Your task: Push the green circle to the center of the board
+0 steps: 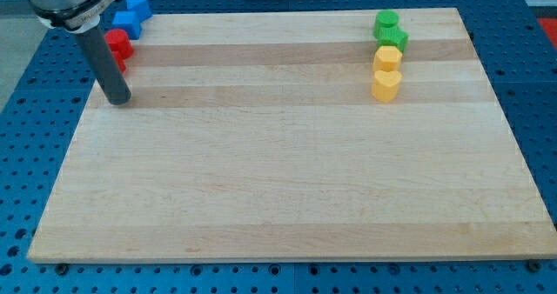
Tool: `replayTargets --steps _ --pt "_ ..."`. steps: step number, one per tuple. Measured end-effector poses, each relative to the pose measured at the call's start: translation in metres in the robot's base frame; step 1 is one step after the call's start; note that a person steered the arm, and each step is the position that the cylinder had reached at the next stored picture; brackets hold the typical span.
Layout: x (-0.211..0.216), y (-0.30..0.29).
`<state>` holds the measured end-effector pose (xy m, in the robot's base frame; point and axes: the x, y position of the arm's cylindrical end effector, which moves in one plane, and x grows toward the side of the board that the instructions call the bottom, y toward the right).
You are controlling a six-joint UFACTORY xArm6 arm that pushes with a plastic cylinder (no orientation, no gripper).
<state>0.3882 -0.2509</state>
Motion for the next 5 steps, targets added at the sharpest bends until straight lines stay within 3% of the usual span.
replayTargets --steps 1,2,3,4,5 --pt "0.016 0.047" --pt "0.043 0.147" --pt "0.073 0.299" --pt "0.108 0.403" --pt "0.020 0.514"
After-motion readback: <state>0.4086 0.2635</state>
